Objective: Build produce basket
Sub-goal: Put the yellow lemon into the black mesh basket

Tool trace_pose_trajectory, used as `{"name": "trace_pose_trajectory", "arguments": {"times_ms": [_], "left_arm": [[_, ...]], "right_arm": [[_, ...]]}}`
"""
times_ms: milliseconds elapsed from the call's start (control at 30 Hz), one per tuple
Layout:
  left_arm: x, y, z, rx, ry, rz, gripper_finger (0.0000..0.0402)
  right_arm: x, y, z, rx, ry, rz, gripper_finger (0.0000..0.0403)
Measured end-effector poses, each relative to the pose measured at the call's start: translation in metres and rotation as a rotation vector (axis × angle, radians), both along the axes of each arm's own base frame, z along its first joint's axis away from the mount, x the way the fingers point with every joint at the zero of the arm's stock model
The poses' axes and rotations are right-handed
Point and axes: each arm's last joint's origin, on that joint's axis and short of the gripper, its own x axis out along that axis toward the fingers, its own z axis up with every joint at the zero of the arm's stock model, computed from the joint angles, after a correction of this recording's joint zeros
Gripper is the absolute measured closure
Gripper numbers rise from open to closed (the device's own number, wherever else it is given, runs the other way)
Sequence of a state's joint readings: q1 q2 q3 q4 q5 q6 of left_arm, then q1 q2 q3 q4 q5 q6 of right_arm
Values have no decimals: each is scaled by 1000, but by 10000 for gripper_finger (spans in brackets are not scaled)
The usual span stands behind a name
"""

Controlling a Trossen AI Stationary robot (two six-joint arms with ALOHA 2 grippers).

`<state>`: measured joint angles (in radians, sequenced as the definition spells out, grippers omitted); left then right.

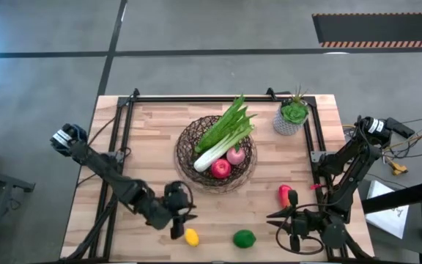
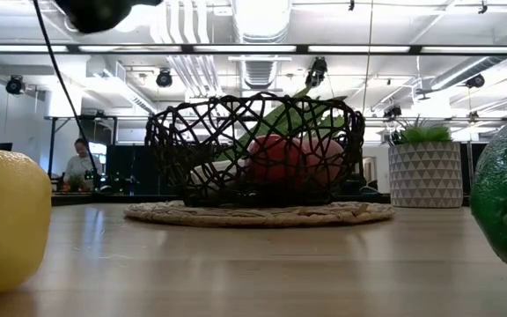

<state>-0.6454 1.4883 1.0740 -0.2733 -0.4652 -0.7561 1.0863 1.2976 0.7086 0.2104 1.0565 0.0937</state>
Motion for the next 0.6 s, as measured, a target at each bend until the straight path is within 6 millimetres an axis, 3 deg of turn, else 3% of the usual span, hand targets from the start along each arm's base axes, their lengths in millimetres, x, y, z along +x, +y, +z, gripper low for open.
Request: {"name": "trace_pose_trajectory", "arguments": {"times_ms": [200, 333, 500, 600], "left_arm": [[6, -16, -22, -265, 85, 128, 241], [12, -19, -39, -377, 182, 180, 187], [24, -8, -52, -566, 290, 321, 104], [27, -6, -57, -650, 336, 390, 75]], "right_arm": [[0, -1, -1, -22, 3, 4, 346], [0, -1, -2, -42, 4, 9, 346], [0, -1, -5, -69, 11, 13, 346], [0, 1, -10, -86, 20, 13, 346]]}}
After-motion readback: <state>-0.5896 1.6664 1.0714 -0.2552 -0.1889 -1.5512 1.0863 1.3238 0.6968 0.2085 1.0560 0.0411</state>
